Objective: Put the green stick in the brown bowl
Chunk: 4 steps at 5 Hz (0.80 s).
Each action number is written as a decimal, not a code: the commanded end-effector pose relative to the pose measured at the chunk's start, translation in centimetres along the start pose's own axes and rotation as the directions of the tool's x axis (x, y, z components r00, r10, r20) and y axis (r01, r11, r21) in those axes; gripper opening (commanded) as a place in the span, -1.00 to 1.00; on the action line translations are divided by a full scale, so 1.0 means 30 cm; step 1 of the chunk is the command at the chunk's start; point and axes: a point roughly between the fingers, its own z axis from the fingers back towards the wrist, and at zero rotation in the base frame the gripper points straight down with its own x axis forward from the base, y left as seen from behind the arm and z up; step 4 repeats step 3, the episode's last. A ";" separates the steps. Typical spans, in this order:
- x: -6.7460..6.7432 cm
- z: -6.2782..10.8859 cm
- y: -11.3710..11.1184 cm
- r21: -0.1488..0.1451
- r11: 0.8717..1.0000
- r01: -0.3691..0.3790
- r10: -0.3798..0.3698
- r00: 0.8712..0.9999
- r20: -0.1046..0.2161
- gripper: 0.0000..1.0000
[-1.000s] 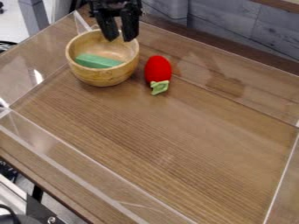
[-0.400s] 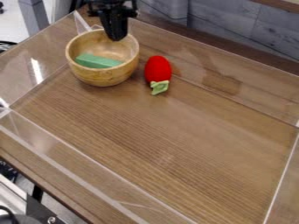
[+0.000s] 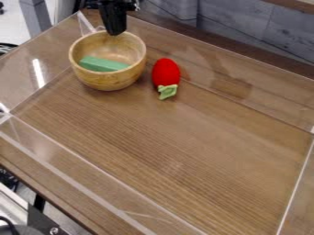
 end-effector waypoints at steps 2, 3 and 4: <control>0.055 0.079 0.063 0.026 0.998 -0.057 0.056 0.997 0.045 -1.00; 0.074 0.062 0.085 0.024 0.996 -0.087 0.086 0.995 0.039 -1.00; 0.074 0.062 0.085 0.024 0.996 -0.087 0.086 0.995 0.039 -1.00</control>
